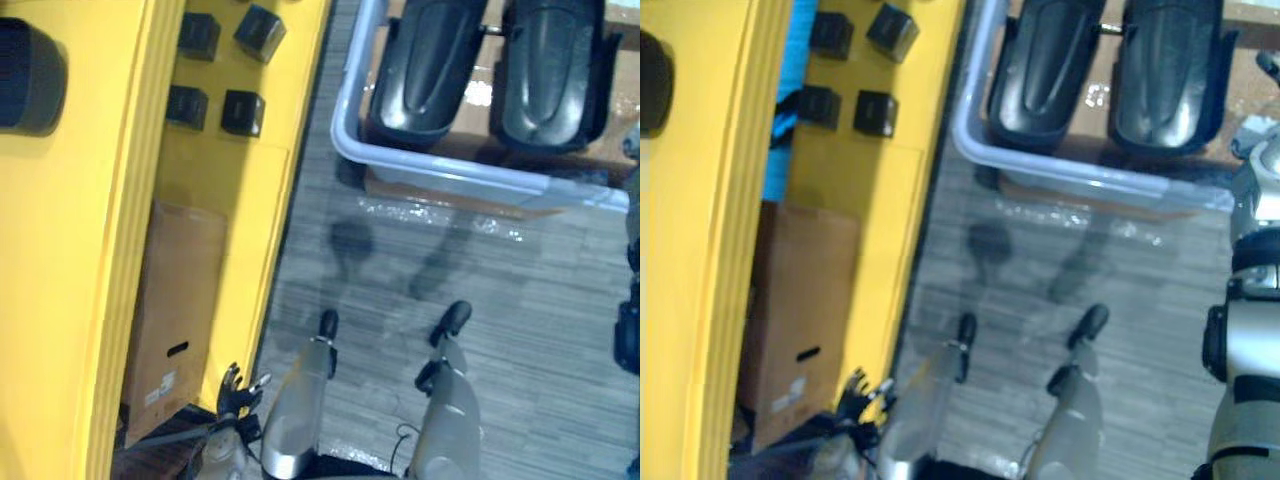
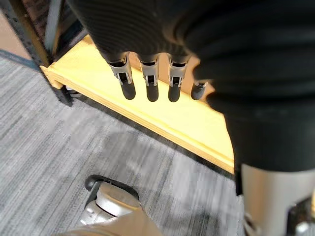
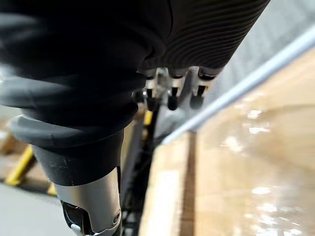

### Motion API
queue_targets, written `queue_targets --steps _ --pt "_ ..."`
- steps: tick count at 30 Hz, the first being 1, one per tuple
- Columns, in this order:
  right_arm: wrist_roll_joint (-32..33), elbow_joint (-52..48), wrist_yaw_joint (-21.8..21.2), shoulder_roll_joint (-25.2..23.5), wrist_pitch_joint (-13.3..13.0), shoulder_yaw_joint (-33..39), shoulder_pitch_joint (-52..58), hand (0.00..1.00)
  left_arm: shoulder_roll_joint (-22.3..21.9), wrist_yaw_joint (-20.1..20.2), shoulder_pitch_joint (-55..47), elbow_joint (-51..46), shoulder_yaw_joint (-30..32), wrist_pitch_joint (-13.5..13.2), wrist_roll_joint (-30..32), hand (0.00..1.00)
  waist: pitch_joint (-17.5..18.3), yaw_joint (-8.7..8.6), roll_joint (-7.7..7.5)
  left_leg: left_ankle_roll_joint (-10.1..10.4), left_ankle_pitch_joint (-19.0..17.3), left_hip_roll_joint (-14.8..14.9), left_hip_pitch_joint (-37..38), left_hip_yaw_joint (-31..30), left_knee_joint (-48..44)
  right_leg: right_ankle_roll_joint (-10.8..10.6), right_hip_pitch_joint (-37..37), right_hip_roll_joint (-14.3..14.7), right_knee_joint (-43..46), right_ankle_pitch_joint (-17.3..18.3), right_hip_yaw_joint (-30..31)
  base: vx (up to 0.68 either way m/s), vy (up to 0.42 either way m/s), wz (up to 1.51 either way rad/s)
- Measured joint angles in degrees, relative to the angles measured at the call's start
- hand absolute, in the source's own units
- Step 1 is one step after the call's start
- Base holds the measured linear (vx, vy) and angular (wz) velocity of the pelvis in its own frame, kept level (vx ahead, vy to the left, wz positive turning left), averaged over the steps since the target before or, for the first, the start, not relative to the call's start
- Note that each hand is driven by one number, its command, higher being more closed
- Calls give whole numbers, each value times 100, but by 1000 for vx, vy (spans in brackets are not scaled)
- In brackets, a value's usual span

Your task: Walk over and take plastic housings, then place them on the shelf

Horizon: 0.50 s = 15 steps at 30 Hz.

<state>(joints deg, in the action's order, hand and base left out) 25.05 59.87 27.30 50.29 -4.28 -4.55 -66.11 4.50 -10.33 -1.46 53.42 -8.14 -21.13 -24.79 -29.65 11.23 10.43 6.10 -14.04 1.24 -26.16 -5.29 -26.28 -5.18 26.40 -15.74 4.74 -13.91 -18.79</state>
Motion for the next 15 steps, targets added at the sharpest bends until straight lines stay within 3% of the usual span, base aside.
queue_targets --steps 7,15 --pt "-10 302 278 80 443 -244 -199 0 -54 4 44 181 -297 -10 -196 0 156 195 228 -8 13 -29 -136 -20 -41 0 165 -43 88 0 12 -15 3 2" --pt "-170 521 202 426 488 -719 -301 0 -52 62 81 204 -615 -21 -311 0 291 370 419 -16 29 -69 -277 -56 -62 -1 280 -90 109 0 -16 0 3 2"
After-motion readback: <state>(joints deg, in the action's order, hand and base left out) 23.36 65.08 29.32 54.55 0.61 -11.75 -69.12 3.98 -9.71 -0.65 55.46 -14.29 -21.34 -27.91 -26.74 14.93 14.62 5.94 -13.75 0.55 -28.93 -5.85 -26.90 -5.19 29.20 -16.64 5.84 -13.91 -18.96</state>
